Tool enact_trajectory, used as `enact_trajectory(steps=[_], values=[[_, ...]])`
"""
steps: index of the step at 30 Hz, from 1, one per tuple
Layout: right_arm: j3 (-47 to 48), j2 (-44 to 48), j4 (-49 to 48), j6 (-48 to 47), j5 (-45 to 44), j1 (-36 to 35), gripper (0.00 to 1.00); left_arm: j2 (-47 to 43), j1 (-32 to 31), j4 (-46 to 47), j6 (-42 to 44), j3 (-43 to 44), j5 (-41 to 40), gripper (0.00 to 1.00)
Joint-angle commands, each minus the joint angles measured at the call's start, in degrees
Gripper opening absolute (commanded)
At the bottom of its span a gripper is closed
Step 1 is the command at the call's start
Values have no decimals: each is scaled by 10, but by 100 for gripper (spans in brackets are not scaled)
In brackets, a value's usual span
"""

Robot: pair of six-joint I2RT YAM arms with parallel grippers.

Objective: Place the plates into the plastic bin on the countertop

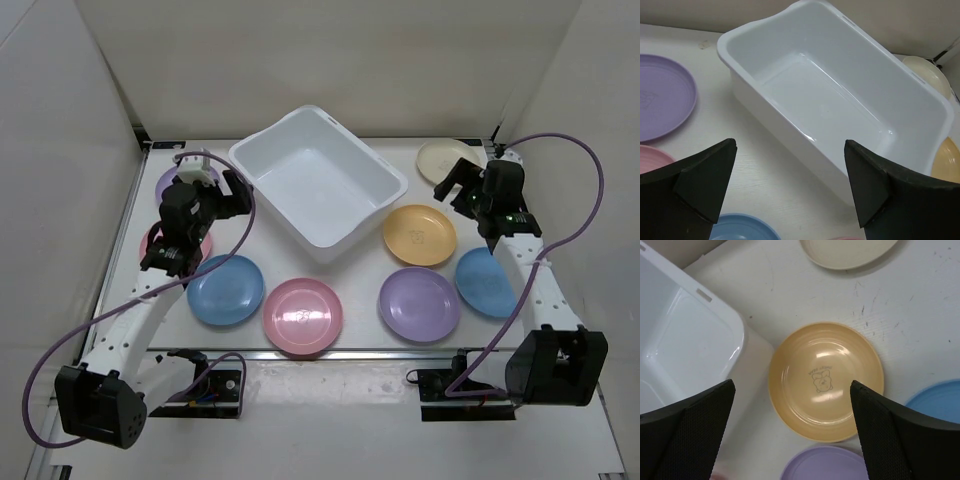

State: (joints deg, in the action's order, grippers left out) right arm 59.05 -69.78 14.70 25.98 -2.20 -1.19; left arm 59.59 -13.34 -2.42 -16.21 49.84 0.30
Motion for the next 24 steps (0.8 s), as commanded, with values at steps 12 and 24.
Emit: enact_trajectory(steps=[12,24], values=[[310,-333,195,-52,-74,43,99,90,1,-14,-1,82,25,99],[513,-552,154,16,52,152,99,187,2,-51,6,177,42,100]])
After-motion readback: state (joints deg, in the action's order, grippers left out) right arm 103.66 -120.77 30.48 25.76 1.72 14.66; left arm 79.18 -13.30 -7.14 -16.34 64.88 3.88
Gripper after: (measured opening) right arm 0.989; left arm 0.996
